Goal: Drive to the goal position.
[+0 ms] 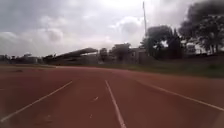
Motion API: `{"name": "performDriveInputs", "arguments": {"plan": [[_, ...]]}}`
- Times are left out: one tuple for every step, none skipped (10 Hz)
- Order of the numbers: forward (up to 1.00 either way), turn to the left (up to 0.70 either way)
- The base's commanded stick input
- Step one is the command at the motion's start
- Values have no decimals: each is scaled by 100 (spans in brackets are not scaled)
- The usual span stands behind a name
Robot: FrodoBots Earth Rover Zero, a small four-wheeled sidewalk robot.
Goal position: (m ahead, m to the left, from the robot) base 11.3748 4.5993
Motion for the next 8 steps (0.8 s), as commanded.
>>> {"name": "performDriveInputs", "arguments": {"plan": [[45,0],[45,0],[45,0],[45,0],[45,0],[45,0],[45,0],[45,0]]}}
